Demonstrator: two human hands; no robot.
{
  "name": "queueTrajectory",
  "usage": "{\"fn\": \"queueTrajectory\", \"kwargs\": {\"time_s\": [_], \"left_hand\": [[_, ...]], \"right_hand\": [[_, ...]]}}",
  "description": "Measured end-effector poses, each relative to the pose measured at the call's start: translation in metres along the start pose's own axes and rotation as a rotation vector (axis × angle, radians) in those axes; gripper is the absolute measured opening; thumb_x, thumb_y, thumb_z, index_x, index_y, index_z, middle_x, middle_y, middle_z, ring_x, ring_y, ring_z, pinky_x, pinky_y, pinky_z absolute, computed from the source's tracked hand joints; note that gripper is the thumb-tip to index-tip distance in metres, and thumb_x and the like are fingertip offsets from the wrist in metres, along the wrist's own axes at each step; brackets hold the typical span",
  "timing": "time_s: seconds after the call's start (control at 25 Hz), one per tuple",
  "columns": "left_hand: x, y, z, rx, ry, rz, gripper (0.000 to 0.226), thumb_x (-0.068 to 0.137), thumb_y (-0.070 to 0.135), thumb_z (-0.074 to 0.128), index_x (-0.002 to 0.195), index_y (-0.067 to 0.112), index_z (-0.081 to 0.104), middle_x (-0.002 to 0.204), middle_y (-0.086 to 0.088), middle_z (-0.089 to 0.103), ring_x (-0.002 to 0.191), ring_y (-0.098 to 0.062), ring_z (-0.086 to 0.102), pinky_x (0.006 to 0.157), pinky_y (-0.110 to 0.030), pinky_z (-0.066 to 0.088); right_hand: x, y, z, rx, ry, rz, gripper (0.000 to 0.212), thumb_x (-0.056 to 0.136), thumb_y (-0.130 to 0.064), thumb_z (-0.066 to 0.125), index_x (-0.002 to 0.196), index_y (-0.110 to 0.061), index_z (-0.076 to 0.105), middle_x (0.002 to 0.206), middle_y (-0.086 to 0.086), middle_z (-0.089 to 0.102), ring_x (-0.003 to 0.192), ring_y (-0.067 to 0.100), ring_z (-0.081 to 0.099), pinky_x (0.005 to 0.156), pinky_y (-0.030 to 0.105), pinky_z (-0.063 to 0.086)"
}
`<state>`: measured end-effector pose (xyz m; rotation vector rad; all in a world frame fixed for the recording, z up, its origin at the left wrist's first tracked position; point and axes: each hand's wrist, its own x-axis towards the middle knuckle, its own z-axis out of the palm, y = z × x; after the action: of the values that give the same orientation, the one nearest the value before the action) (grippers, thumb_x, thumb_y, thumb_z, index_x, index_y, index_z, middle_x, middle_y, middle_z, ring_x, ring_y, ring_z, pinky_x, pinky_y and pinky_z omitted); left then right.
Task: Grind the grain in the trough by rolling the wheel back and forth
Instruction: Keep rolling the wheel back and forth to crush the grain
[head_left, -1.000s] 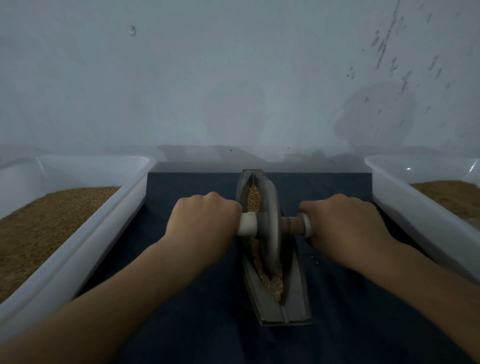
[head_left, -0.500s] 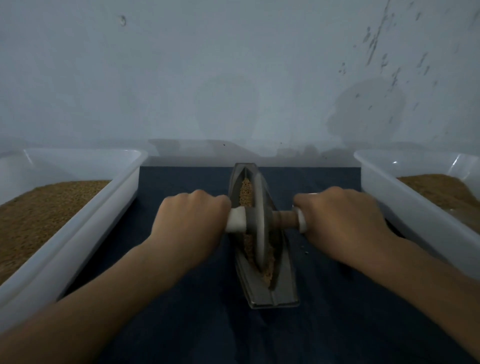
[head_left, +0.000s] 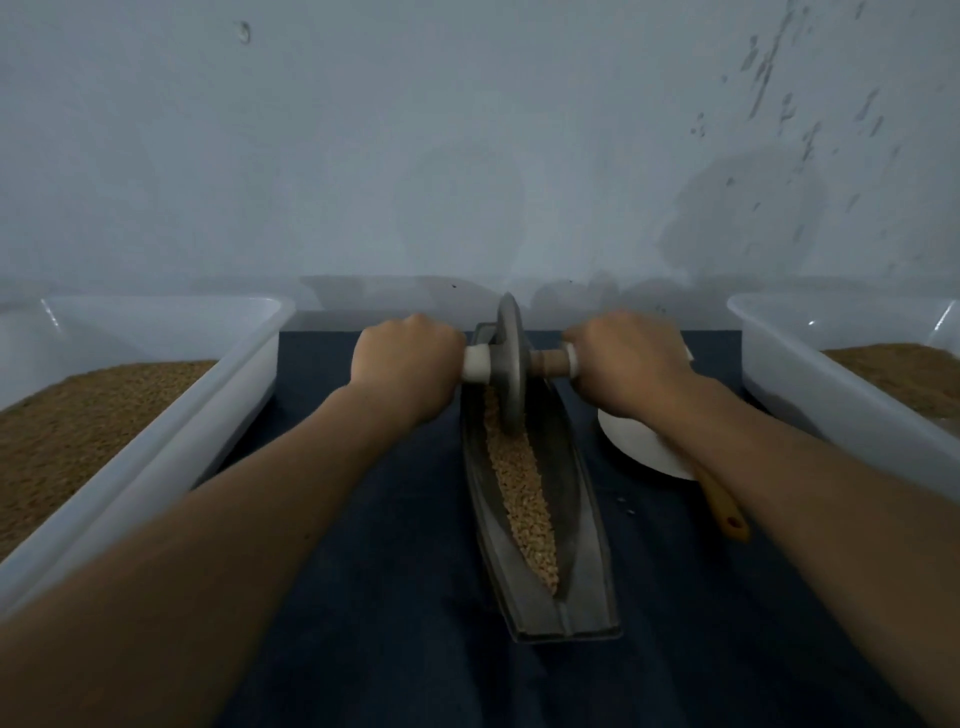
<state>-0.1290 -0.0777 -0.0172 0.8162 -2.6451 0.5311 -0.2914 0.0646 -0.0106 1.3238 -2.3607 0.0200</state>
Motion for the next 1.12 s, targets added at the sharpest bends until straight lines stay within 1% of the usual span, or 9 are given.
{"fn": "queueTrajectory", "kwargs": {"time_s": [0.16,0.24,0.36,0.52,0.68,0.8,0.96,1.04,1.12], "left_hand": [[-0.047,0.006,-0.016,0.016,-0.003,0.056,0.01,0.086,0.028,0.064,0.093,0.026,0.058,0.072,0.005,0.04,0.061,-0.019,0.046,0.055,-0.034,0.035],[-0.075,0.008,-0.029,0.034,-0.011,0.074,0.022,0.084,0.033,0.065,0.082,0.032,0.043,0.066,0.008,0.03,0.052,-0.012,0.028,0.048,-0.03,0.025],[-0.087,0.008,-0.035,0.027,-0.02,0.085,0.033,0.084,0.036,0.065,0.081,0.034,0.033,0.066,0.009,0.028,0.05,-0.01,0.022,0.046,-0.028,0.016],[-0.051,0.006,-0.015,0.007,-0.001,0.058,0.01,0.087,0.029,0.064,0.093,0.028,0.055,0.07,0.006,0.036,0.06,-0.018,0.04,0.055,-0.034,0.034],[0.0,-0.001,-0.004,-0.011,-0.036,0.024,0.015,0.09,0.022,0.059,0.104,0.023,0.064,0.092,-0.004,0.061,0.082,-0.029,0.062,0.062,-0.037,0.044],[-0.016,-0.002,-0.007,-0.051,-0.052,0.047,0.009,0.088,0.024,0.061,0.097,0.024,0.061,0.079,0.001,0.05,0.071,-0.024,0.053,0.06,-0.037,0.042],[-0.071,-0.003,-0.023,-0.027,-0.03,0.118,0.024,0.083,0.036,0.066,0.081,0.032,0.043,0.066,0.009,0.031,0.055,-0.014,0.036,0.049,-0.029,0.029],[-0.085,0.0,-0.032,0.053,0.022,0.135,0.031,0.082,0.038,0.067,0.078,0.033,0.036,0.064,0.009,0.029,0.049,-0.011,0.026,0.045,-0.027,0.016],[-0.082,0.005,-0.033,0.074,0.024,0.127,0.023,0.084,0.037,0.066,0.081,0.032,0.043,0.065,0.008,0.03,0.051,-0.013,0.031,0.045,-0.028,0.018]], "right_hand": [[-0.06,0.008,-0.002,-0.002,0.107,-0.067,0.038,0.076,-0.028,0.07,0.064,-0.033,0.034,0.062,-0.009,0.046,0.051,0.013,0.039,0.047,0.023,0.021],[-0.092,0.009,-0.015,-0.026,0.137,-0.129,0.043,0.061,-0.027,0.078,0.062,-0.035,0.036,0.052,-0.012,0.032,0.042,0.008,0.025,0.044,0.018,0.011],[-0.105,0.01,-0.026,-0.015,0.109,-0.133,0.046,0.047,-0.03,0.081,0.062,-0.037,0.038,0.047,-0.013,0.025,0.04,0.004,0.014,0.045,0.015,0.007],[-0.067,0.006,-0.007,-0.032,0.09,-0.043,0.03,0.075,-0.029,0.071,0.071,-0.035,0.042,0.061,-0.011,0.037,0.051,0.015,0.037,0.047,0.023,0.018],[-0.012,-0.004,0.0,-0.005,0.032,0.045,0.004,0.089,-0.026,0.062,0.091,-0.029,0.062,0.089,0.001,0.065,0.081,0.028,0.061,0.061,0.031,0.038],[-0.025,-0.001,-0.005,-0.004,0.034,-0.01,0.01,0.086,-0.027,0.064,0.084,-0.031,0.055,0.081,-0.001,0.059,0.074,0.026,0.058,0.058,0.031,0.037],[-0.093,0.006,-0.022,-0.092,0.149,-0.128,0.04,0.063,-0.027,0.081,0.068,-0.033,0.041,0.054,-0.012,0.029,0.043,0.013,0.027,0.045,0.02,0.011],[-0.11,0.008,-0.027,-0.084,0.113,-0.127,0.034,0.06,-0.028,0.081,0.068,-0.034,0.049,0.052,-0.012,0.032,0.041,0.01,0.031,0.043,0.019,0.009],[-0.108,0.009,-0.024,-0.103,0.078,-0.093,0.026,0.07,-0.031,0.075,0.075,-0.036,0.05,0.057,-0.011,0.038,0.046,0.011,0.035,0.043,0.023,0.012]]}}
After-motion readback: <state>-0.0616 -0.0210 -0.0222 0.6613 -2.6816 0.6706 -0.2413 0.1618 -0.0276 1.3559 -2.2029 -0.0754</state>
